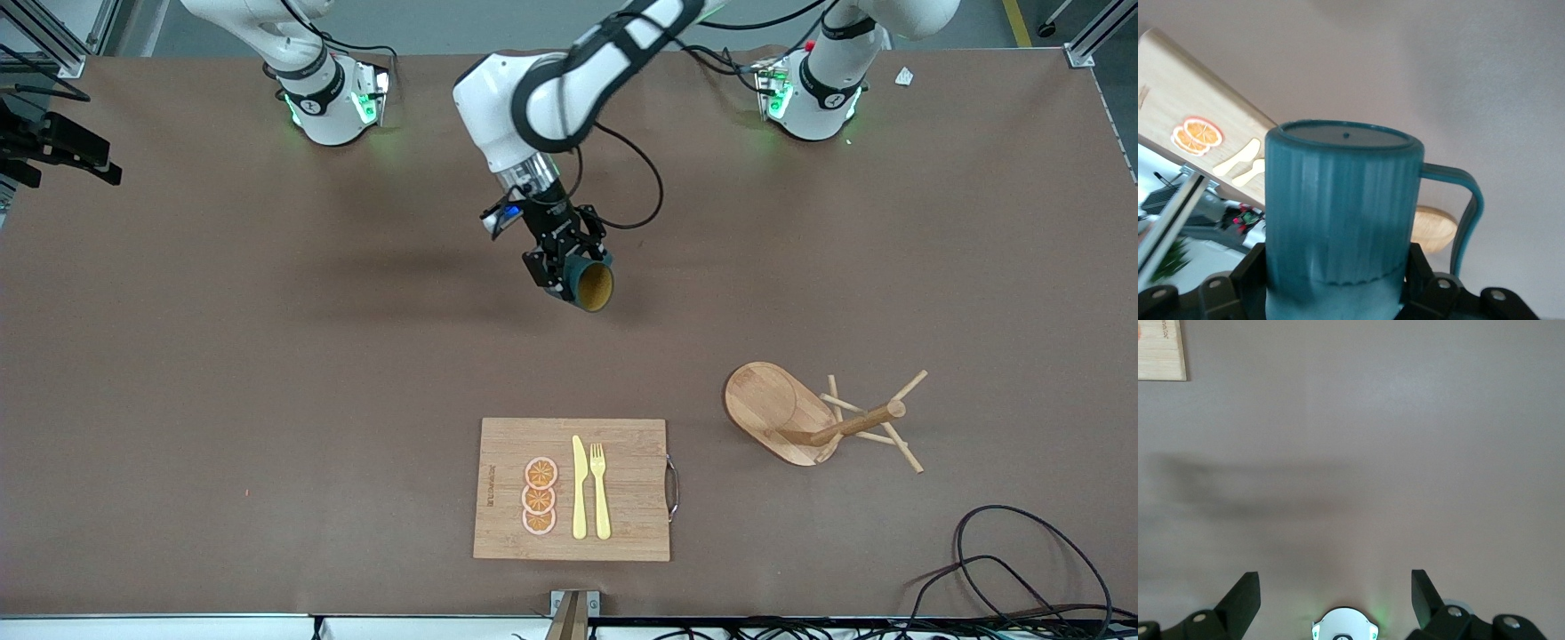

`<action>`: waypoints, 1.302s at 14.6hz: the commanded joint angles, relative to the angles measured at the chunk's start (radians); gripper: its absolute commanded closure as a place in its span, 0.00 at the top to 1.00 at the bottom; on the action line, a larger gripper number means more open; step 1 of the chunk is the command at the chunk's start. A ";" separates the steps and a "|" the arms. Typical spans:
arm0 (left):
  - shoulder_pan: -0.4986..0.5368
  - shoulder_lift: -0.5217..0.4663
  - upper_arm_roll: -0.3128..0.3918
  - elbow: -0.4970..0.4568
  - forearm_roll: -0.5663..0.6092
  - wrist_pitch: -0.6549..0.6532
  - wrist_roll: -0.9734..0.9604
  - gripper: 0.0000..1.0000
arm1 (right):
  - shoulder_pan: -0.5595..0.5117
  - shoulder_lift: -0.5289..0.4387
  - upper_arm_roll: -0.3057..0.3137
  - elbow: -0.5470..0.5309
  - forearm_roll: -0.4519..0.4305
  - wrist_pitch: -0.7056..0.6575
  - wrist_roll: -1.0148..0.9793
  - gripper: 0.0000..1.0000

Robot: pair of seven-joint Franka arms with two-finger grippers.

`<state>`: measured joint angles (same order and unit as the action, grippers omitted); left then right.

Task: Transfer cup from left to right arm and place
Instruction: 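Lift the mug off the stand with the left gripper toward the table middle, then tilt the held mug sideways with the left gripper, opening facing down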

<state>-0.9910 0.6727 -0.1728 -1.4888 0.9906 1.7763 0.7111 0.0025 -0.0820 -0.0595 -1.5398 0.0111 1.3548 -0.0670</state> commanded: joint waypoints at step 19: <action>-0.207 0.340 0.041 0.170 0.207 -0.172 -0.260 0.49 | -0.015 -0.007 0.001 -0.011 0.003 0.001 -0.011 1.00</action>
<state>-1.1836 0.9756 -0.1381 -1.3617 1.1829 1.6009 0.4692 0.0025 -0.0818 -0.0649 -1.5402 0.0111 1.3546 -0.0670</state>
